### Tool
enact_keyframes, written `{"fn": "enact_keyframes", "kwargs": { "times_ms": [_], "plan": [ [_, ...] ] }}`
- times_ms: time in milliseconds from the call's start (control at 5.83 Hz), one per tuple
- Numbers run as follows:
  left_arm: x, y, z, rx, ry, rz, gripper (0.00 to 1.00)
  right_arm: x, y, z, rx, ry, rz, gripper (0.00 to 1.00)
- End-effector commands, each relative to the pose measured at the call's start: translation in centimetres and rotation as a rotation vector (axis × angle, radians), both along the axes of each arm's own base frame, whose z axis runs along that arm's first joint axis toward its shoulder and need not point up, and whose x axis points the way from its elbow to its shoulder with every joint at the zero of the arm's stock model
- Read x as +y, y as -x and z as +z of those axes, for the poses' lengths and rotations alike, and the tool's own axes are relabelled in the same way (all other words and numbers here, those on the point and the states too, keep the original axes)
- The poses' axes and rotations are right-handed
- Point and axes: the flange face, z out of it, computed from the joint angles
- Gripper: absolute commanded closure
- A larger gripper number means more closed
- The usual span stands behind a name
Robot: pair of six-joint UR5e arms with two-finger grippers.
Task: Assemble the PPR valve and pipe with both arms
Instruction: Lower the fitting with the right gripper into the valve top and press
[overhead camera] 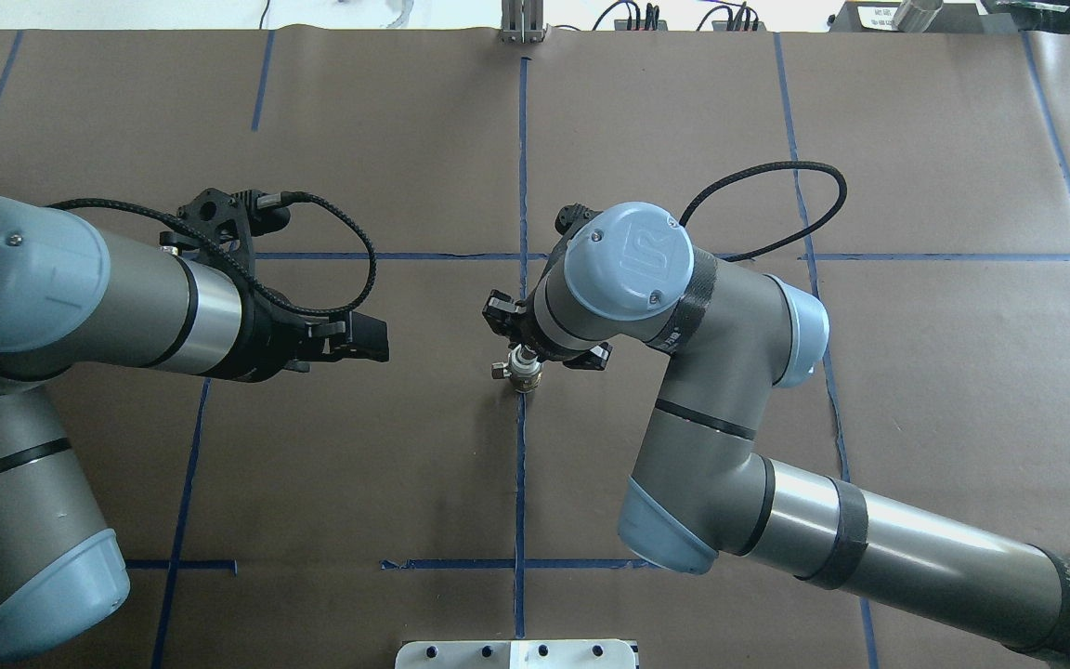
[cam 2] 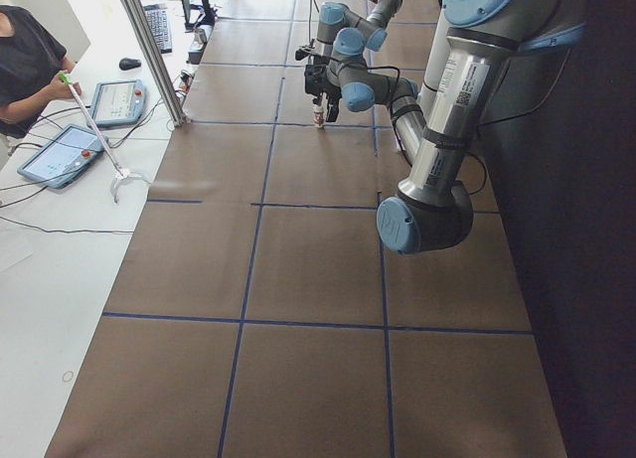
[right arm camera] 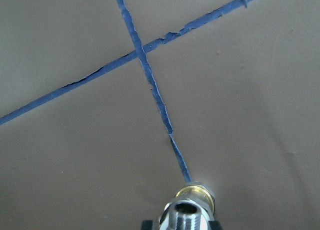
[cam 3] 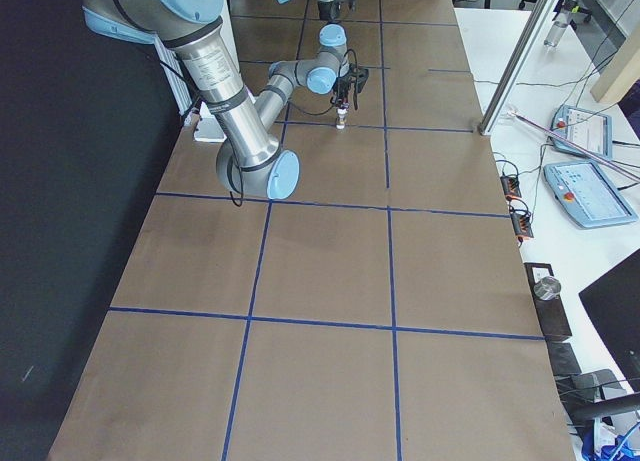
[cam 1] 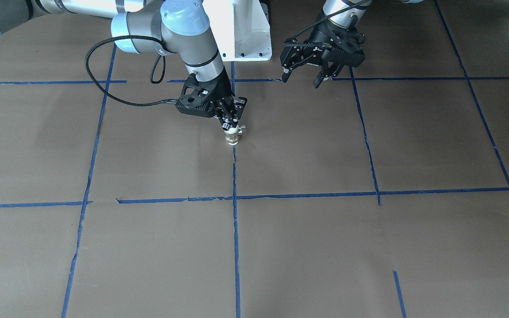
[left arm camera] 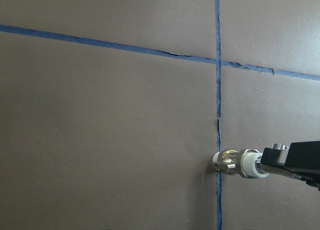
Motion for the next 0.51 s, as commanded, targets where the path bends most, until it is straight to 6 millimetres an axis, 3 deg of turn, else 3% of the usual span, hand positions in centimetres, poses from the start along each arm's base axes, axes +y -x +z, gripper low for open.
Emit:
{"fn": "enact_keyframes", "kwargs": {
  "times_ms": [0,171,343],
  "plan": [
    [0.0,0.0,0.0,-0.001,0.001,0.0,0.1,0.0,0.0,-0.2,-0.003,-0.003,-0.001,0.16],
    [0.0,0.0,0.0,-0.001,0.001,0.0,0.1,0.2,-0.3,-0.6,-0.012,-0.01,-0.003,0.01],
    [0.0,0.0,0.5,-0.013,0.008,0.0,0.1,0.8,-1.9,-1.5,-0.042,-0.025,-0.001,0.0]
  ]
}}
